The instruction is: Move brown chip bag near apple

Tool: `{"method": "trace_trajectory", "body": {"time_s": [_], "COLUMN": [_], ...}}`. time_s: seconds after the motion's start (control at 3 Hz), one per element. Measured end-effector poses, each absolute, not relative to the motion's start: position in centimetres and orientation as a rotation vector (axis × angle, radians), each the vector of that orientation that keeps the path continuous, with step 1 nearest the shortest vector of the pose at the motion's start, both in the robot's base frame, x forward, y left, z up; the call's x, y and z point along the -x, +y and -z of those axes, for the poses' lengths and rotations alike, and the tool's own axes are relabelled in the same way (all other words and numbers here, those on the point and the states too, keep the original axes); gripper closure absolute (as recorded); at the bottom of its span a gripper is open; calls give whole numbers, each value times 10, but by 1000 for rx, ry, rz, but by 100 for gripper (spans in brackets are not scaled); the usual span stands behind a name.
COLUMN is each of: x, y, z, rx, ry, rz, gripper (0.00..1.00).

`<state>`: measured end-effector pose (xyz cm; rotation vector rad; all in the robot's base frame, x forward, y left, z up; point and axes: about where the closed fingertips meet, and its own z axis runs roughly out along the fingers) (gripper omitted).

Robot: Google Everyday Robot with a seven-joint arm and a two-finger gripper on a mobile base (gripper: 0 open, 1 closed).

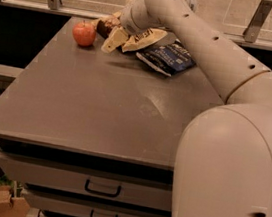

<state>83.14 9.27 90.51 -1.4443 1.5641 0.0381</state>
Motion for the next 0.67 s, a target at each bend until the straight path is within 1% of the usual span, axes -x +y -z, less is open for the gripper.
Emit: {"method": "trace_trajectory", "body": {"time_s": [0.33, 0.67], "x": [-819, -782], "y": [65, 24], "z": [-945, -1004], "rx": [1361, 1272], "ry": [1469, 1320], "rz": [-89, -122], "gripper": [0, 0]}}
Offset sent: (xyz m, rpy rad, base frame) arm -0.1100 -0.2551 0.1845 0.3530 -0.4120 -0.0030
